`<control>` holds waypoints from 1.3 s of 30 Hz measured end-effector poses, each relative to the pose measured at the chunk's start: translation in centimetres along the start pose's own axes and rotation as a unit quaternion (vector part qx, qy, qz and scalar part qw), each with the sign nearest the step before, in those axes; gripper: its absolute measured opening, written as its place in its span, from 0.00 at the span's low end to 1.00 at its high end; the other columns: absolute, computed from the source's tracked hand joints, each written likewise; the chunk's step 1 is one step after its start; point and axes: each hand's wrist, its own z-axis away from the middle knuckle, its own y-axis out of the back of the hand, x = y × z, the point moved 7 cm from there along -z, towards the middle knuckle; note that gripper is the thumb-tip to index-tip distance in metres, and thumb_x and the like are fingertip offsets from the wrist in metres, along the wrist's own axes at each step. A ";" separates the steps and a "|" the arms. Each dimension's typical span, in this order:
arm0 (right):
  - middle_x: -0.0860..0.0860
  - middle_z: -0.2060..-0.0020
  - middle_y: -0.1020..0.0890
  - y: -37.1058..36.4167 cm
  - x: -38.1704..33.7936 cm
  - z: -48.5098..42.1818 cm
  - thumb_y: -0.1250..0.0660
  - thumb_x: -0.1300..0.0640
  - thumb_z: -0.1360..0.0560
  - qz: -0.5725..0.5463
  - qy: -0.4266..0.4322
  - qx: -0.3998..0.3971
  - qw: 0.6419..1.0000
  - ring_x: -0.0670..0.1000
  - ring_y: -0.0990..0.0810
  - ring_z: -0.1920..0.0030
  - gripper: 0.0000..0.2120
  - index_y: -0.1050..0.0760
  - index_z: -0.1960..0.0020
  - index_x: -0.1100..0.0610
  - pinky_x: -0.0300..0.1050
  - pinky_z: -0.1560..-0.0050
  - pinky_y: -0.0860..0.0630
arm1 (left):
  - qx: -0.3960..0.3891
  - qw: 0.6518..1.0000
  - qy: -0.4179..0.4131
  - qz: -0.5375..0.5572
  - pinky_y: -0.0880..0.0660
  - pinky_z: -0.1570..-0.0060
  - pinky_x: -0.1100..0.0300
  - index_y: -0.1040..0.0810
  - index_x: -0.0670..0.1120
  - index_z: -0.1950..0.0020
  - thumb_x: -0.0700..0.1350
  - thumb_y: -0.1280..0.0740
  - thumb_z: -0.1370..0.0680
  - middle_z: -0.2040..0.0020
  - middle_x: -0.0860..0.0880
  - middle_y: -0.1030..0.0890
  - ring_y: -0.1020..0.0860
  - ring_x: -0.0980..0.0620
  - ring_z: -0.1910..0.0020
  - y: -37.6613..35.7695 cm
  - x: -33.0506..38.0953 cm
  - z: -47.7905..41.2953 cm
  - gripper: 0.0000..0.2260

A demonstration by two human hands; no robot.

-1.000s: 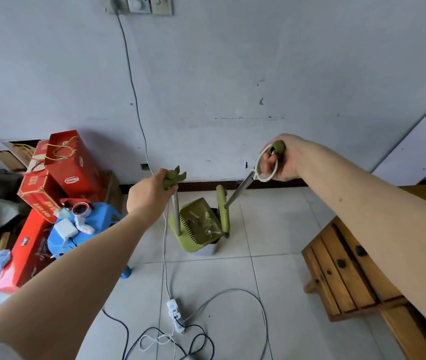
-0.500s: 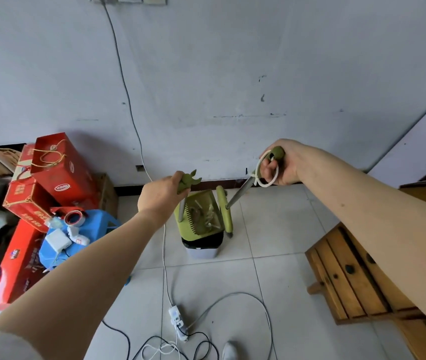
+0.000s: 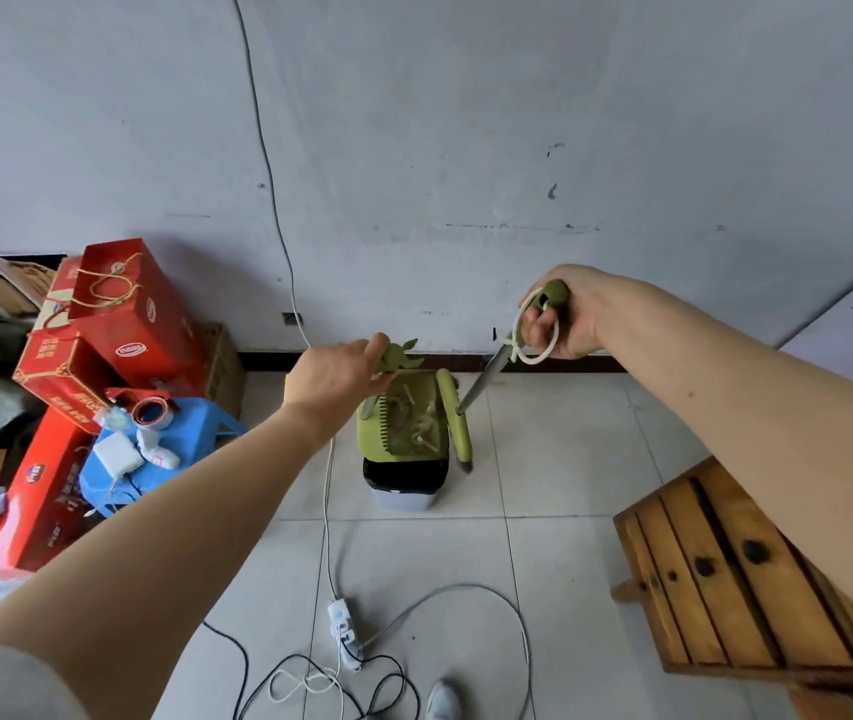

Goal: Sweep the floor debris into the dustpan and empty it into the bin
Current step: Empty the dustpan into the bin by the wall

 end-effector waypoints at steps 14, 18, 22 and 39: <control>0.53 0.74 0.32 -3.4 0.6 -1.7 0.45 0.64 0.24 0.002 -0.003 -0.055 0.998 0.46 0.36 0.85 0.12 0.35 0.66 0.60 0.34 0.83 0.32 | -0.039 0.998 -0.035 -0.036 0.35 0.73 0.56 0.30 0.47 0.43 0.56 0.40 0.20 0.57 0.50 0.21 0.22 0.44 0.63 -1.1 0.9 -0.3 0.14; 0.53 0.79 0.31 -3.1 2.4 -2.9 0.45 0.64 0.24 -0.007 -0.006 -0.071 0.997 0.46 0.35 0.86 0.13 0.36 0.67 0.60 0.33 0.82 0.32 | -0.049 0.999 -0.002 0.011 0.29 0.71 0.55 0.30 0.48 0.45 0.55 0.38 0.22 0.59 0.50 0.21 0.23 0.45 0.63 -2.2 1.1 0.8 0.13; 0.53 0.78 0.32 -2.5 3.1 -3.3 0.44 0.63 0.24 -0.016 -0.009 -0.069 0.997 0.46 0.35 0.86 0.12 0.36 0.67 0.59 0.32 0.83 0.33 | -0.064 0.998 0.025 0.006 0.33 0.73 0.58 0.31 0.47 0.44 0.53 0.36 0.23 0.64 0.50 0.24 0.27 0.46 0.69 -2.4 1.7 0.1 0.13; 0.54 0.79 0.31 0.4 2.8 -0.8 0.45 0.64 0.25 -0.014 0.011 -0.046 0.999 0.46 0.36 0.85 0.11 0.35 0.66 0.60 0.32 0.82 0.34 | -0.111 0.992 -0.041 -0.050 0.43 0.78 0.60 0.31 0.47 0.46 0.45 0.35 0.23 0.72 0.54 0.35 0.30 0.49 0.73 -3.3 4.6 1.6 0.09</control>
